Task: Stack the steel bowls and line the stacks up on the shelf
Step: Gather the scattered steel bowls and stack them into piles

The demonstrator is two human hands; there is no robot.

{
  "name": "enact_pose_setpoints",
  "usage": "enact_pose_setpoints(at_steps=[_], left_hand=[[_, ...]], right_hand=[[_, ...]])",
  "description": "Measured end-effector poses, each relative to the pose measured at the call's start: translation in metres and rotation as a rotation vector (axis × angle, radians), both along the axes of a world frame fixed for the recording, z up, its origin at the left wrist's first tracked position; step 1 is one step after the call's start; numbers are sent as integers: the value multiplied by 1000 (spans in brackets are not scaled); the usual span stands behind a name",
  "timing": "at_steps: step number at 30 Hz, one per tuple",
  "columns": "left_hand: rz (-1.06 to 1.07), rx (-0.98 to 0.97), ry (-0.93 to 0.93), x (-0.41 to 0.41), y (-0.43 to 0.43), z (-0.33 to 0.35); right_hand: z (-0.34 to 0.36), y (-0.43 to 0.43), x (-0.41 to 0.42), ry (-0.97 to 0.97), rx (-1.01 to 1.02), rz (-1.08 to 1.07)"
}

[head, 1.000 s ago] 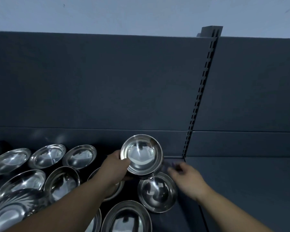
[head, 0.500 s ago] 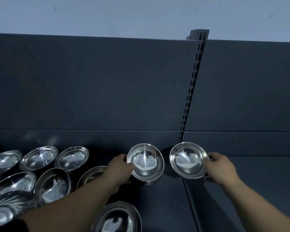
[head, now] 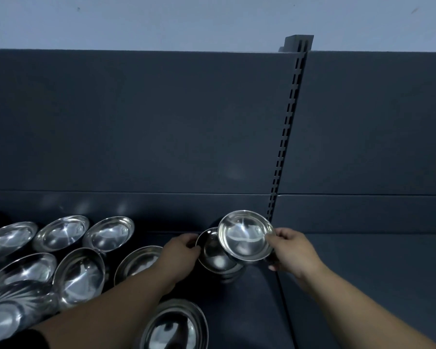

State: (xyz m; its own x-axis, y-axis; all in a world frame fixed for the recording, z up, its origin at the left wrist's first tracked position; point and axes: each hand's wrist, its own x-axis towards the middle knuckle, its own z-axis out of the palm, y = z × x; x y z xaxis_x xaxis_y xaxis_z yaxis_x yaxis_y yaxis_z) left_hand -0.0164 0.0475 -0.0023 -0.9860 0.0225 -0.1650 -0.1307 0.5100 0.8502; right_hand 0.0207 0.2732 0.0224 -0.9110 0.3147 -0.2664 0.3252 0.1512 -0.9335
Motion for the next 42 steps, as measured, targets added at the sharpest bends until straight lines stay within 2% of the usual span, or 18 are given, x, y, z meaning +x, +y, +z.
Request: enact_pose_setpoints(at_steps=[6, 15, 19, 22, 24, 28, 31, 34, 38, 42], left_hand=[[-33, -5, 83, 8, -9, 4], [-8, -225, 273, 21, -45, 9], [-22, -364, 335, 25, -69, 9], [-50, -456, 366, 27, -89, 9], [-53, -501, 369, 28, -105, 8], [-25, -603, 366, 31, -140, 10], [31, -630, 382, 33, -170, 8], [26, -699, 365, 31, -196, 3], [-82, -775, 358, 19, -215, -1], [-193, -824, 375, 4, -219, -1]], right_hand=[[-2, -18, -7, 30, 77, 63], [-15, -31, -14, 47, 453, 111], [-2, -45, -3, 269, 620, 115], [8, -73, 3, 436, 662, 260], [11, -95, 6, 457, 679, 405], [6, -136, 4, 314, 738, 656], [2, -161, -4, 198, 821, 738], [-6, -182, -10, 69, 826, 733], [-21, -192, -16, -70, 835, 675], [-25, -193, -20, -112, 881, 623]])
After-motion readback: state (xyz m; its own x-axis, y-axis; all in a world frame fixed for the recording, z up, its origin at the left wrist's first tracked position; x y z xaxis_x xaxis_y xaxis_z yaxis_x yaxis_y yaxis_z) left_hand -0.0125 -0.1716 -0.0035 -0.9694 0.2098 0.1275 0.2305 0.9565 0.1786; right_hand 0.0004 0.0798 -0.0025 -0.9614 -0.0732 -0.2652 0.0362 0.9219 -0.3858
